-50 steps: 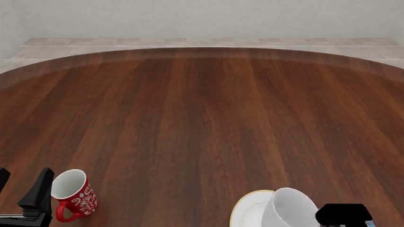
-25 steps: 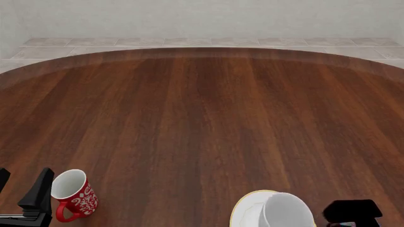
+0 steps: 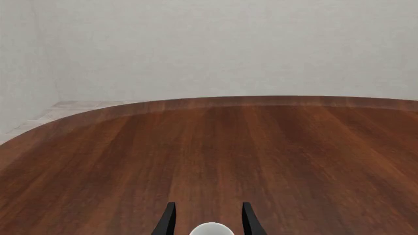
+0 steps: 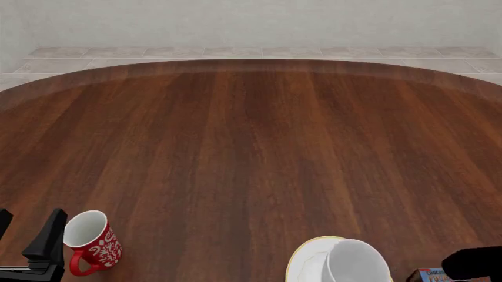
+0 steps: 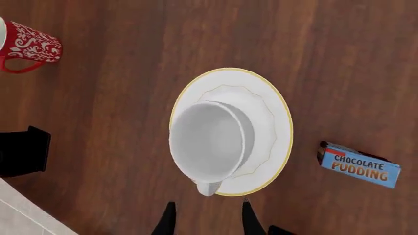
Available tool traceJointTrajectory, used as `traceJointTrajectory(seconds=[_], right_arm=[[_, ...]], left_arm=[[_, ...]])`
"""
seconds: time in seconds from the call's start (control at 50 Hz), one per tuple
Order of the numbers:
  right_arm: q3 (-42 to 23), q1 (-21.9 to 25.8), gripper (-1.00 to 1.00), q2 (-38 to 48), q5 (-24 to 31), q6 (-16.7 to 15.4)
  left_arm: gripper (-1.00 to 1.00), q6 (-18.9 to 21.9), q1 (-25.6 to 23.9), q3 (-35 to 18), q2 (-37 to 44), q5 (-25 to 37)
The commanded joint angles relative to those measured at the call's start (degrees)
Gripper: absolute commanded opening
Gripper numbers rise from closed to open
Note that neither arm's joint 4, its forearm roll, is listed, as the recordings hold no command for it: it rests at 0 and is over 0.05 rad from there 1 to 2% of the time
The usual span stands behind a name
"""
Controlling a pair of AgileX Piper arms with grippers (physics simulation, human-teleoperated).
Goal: Put the white mug on the plate.
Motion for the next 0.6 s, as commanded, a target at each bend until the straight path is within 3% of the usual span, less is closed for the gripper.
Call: traceJointTrajectory(seconds=[0.02,0.18,0.6], right_arm=[[-4.03,-0.50,1.00,-3.74,5.56,-1.29],[-7.73,-1.46,1.00,-7.12,10.39,-2.22],[-9.87,-3.72,1.00,-10.65,10.49,-2.70]], left_arm=[[1.00,0.02,-0.07,-0.09,0.15,-0.08],[1.00,0.04,-0.06,-0.09,0.14,-0.09],[1.00,0.02,-0.07,-0.09,0.14,-0.08]])
